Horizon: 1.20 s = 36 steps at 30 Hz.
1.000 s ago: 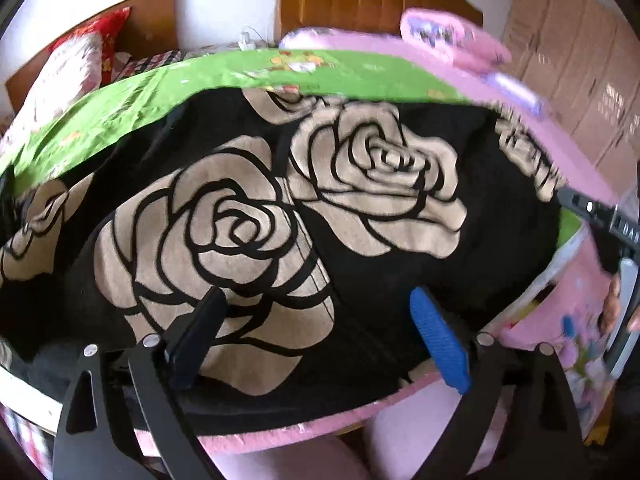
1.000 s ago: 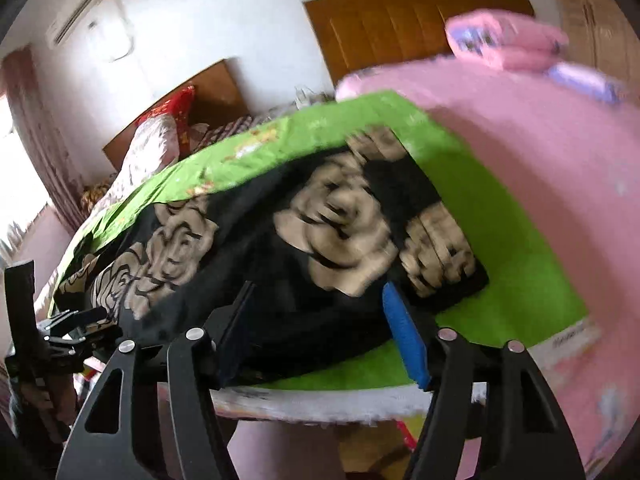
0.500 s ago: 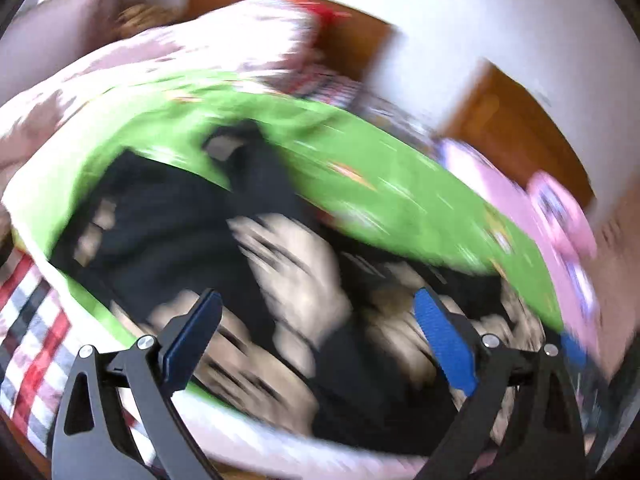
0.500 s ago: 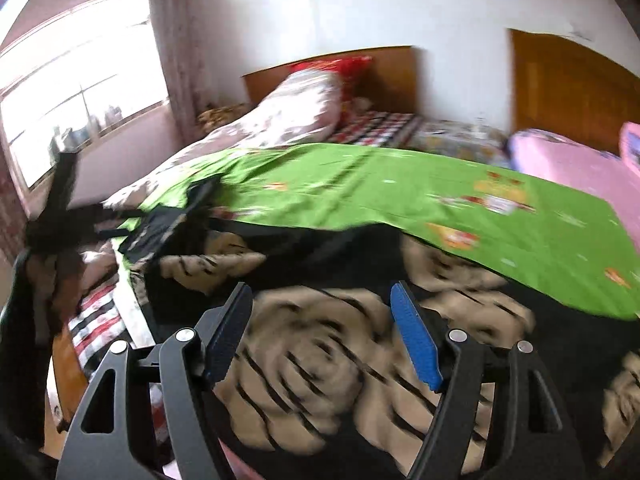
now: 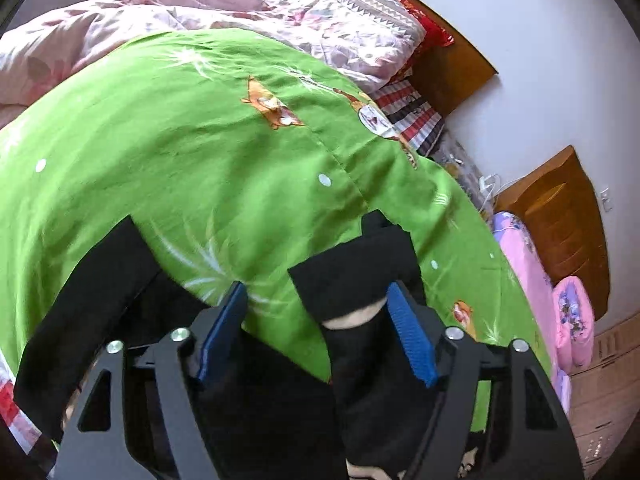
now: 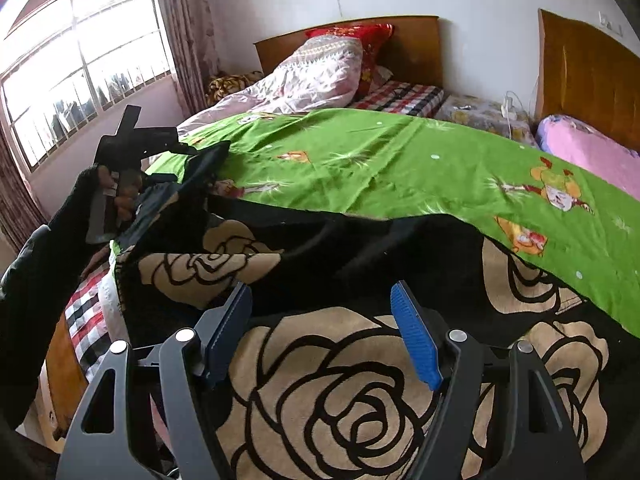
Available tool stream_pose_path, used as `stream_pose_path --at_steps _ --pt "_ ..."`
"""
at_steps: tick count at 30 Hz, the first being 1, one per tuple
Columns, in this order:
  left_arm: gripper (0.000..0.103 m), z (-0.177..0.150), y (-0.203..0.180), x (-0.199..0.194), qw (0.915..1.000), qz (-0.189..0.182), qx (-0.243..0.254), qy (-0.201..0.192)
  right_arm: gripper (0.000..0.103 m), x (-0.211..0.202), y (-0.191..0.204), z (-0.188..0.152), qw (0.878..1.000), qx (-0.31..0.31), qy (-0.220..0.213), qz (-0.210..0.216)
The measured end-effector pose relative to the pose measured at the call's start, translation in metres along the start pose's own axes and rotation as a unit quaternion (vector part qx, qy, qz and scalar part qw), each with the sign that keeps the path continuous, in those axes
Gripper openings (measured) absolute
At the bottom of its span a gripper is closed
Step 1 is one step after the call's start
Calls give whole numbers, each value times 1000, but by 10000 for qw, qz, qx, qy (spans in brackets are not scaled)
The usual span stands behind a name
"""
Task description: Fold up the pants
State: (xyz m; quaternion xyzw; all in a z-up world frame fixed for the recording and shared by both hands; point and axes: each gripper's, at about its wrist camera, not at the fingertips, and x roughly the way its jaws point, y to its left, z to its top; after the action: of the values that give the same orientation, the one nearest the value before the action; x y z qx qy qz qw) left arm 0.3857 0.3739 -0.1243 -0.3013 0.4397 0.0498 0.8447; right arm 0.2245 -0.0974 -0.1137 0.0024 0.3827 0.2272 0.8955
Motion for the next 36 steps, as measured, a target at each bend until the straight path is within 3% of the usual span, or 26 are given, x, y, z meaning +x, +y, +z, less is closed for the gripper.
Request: stream_pose_path --at_steps 2,4,5,6,8,12,16,20,22,24,27,29,31,34,36 --pt "58 2 -1 4 10000 70 32 -50 71 2 -2 0 10000 43 8 6" --pt "37 1 0 6 9999 127 45 -63 71 3 -3 -2 10000 66 16 16" --pt "19 0 -2 7 9998 122 128 -33 71 4 -3 -2 10000 75 21 15" --pt "11 -2 -3 7 9996 125 236 -25 71 5 -3 -3 10000 91 33 18" --pt "5 -5 -7 6 9991 116 408 -66 71 6 -2 -4 9999 96 49 18" --pt "4 -10 -14 -27 9973 35 534 -508 71 5 1 -4 10000 25 27 9" --pt "4 -16 -16 -90 9926 -220 698 -967 71 0 4 -2 10000 -34 -30 -21" --pt "4 -25 -8 -153 9863 -166 976 -1319 71 -4 11 0 9999 -72 -99 35" --pt "4 -29 1 -174 9846 118 1121 -1340 71 -4 20 2 9997 -159 -112 116" --pt "4 -32 18 -177 9839 660 1122 -1221 71 -3 33 3 9993 -305 -98 215" --pt "4 -39 56 -162 9855 1108 922 -891 71 -6 56 2 9976 -539 -108 432" --pt "4 -44 82 -141 9820 1463 918 -764 71 -7 69 0 9961 -720 -95 503" --pt "4 -49 106 -122 9892 1127 747 -568 71 -7 83 -3 9936 -961 9 596" --pt "4 -56 124 -109 9921 934 615 -561 71 -3 105 -11 9849 -1444 308 908" --pt "13 -58 134 -108 9963 583 314 -546 71 -1 118 -16 9781 -1761 419 1031"
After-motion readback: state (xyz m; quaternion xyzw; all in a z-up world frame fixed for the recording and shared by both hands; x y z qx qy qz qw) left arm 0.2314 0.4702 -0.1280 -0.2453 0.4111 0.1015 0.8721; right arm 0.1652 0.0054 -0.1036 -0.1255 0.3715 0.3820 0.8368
